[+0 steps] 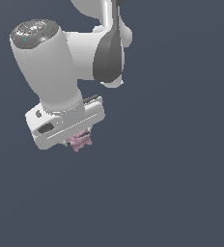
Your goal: Pick up the object and move it to a goal position.
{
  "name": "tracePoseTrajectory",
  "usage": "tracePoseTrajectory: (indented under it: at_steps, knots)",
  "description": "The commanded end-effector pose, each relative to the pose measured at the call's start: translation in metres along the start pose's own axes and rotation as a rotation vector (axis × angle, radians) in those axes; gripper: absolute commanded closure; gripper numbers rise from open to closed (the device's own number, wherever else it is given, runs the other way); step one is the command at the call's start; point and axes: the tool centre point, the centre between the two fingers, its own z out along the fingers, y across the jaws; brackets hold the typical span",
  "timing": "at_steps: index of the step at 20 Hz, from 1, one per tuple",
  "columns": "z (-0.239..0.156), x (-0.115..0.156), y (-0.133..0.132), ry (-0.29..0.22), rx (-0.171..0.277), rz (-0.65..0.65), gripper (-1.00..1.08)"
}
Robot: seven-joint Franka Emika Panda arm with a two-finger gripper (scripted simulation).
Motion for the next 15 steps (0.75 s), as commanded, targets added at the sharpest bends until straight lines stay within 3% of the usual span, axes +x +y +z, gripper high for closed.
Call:
tracePoseTrajectory:
  at_steps: [1, 15]
  knots:
    - [-0.015, -0.005, 0.011, -0.001, 0.001, -0.001, 1.08]
    - [-0.044, -0.013, 0.036, -0.001, 0.001, -0.001, 1.08]
